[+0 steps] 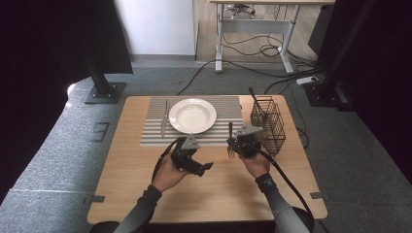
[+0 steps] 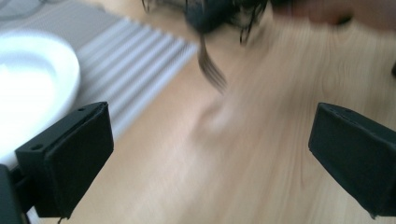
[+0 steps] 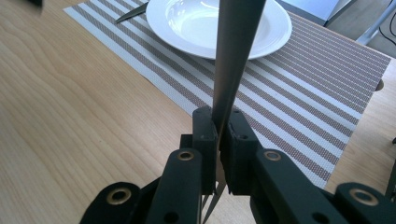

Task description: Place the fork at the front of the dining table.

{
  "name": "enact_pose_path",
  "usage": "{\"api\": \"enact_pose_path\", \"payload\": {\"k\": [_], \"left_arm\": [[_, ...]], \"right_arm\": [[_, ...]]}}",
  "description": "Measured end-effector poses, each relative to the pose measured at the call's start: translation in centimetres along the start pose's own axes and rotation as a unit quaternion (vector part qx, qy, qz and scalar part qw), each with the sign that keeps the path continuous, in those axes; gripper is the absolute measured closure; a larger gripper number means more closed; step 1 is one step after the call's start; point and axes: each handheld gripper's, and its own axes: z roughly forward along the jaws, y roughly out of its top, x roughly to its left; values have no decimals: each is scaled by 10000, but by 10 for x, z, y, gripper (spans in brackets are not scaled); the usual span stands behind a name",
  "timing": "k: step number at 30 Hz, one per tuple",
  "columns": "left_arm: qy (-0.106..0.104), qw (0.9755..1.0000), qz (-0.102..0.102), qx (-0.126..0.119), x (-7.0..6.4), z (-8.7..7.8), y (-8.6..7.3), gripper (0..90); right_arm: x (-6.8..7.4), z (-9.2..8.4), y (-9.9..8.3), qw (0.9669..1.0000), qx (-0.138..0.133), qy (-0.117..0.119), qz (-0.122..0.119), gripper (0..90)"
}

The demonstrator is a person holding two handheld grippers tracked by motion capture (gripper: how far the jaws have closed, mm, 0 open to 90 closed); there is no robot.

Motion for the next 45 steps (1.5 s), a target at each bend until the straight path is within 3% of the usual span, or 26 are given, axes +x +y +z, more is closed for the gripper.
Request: {"api": "enact_pose_path", "payload": {"k": [2, 3, 5, 7, 10, 14, 22, 30, 45], "left_arm": [[-22, 9998, -162, 69, -5, 2, -31, 0], [-22, 9998, -162, 69, -5, 2, -31, 0], [20, 9995, -259, 156, -11, 5, -60, 0], [69, 9993, -267, 270, -15, 8, -77, 0], [229, 9978, -131, 600, -19, 10, -94, 0], [221, 9967, -217, 748, -21, 10, -108, 0], [334, 9960, -25, 822, -27, 11, -111, 0], [174, 9952, -290, 920, -22, 13, -111, 0], [134, 9958, -210, 876, -24, 12, -111, 15]], "right_arm": [[-3, 2, 1, 10000, -4, 6, 43, 838], [-3, 2, 1, 10000, -4, 6, 43, 838], [-8, 4, 4, 10000, 1, -16, 99, 838], [-11, 6, 7, 9999, 38, -53, 145, 838], [-13, 8, 14, 9999, 29, -79, 133, 838], [-17, 12, 25, 9997, 77, -159, 138, 838], [-29, 25, 42, 9992, 220, -286, 169, 839], [-41, 51, 53, 9975, 458, -475, 233, 838], [-58, 84, 55, 9929, 849, -757, 352, 838]]}}
